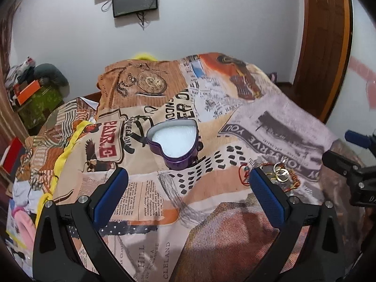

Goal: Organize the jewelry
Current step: 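Move both tools down toward the jewelry pile beside the purple heart tin, then grasp a silver ring with the left tool while the right tool grasps a gold charm ring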

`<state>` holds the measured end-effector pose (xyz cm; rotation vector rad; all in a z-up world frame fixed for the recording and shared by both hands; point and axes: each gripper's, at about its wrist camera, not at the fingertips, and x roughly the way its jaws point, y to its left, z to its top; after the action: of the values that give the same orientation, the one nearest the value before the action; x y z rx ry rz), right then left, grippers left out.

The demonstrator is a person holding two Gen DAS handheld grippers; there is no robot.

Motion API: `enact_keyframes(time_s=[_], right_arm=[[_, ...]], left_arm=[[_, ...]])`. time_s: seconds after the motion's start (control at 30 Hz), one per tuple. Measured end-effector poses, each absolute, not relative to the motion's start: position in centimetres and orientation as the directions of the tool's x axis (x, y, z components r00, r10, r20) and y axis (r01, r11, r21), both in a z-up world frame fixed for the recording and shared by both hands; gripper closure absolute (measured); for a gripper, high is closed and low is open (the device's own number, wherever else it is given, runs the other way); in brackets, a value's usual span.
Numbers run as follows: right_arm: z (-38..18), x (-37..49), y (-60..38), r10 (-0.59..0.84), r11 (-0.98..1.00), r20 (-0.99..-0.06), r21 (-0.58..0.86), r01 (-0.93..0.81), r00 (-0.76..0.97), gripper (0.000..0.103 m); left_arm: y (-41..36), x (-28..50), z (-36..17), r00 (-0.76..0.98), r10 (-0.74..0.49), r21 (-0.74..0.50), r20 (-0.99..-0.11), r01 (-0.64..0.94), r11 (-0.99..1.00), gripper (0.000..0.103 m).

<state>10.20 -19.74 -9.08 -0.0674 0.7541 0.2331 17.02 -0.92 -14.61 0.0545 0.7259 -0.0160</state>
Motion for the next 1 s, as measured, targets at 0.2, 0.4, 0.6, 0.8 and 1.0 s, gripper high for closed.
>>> enact_keyframes(time_s=[0.2, 0.4, 0.6, 0.8, 1.0], right_arm=[[-10.3, 12.6, -18.7, 0.269, 0.939, -0.730, 0.051, -0.341, 0.629, 0.020], [-11.9, 14.9, -17.6, 0.322, 0.904, -0.786, 0.090, -0.417, 0.528, 0.047], [-13.1, 15.5, -17.2, 0.362, 0.881, -0.812, 0.138, -0.453, 0.457, 0.066], [-13.2, 15.7, -16.8, 0.370, 0.868, -0.815, 0.132, -0.479, 0.445, 0.081], [-12.9, 15.6, -16.9, 0.383, 0.867, -0.806, 0.146, -0.476, 0.451, 0.091]], left_arm=[[-1.0, 18.9, -15.9, 0.700, -0.085, -0.040, -0.709, 0.081, 0.996, 0.000], [-1.0, 19.5, -16.6, 0.670, -0.140, -0.092, -0.729, 0.107, 0.990, 0.003], [-1.3, 19.4, -17.3, 0.638, -0.192, -0.135, -0.746, 0.137, 0.981, 0.015], [-2.1, 18.9, -17.4, 0.614, -0.238, -0.166, -0.753, 0.173, 0.971, 0.022], [-2.9, 18.2, -17.2, 0.597, -0.276, -0.194, -0.753, 0.200, 0.960, 0.029]])
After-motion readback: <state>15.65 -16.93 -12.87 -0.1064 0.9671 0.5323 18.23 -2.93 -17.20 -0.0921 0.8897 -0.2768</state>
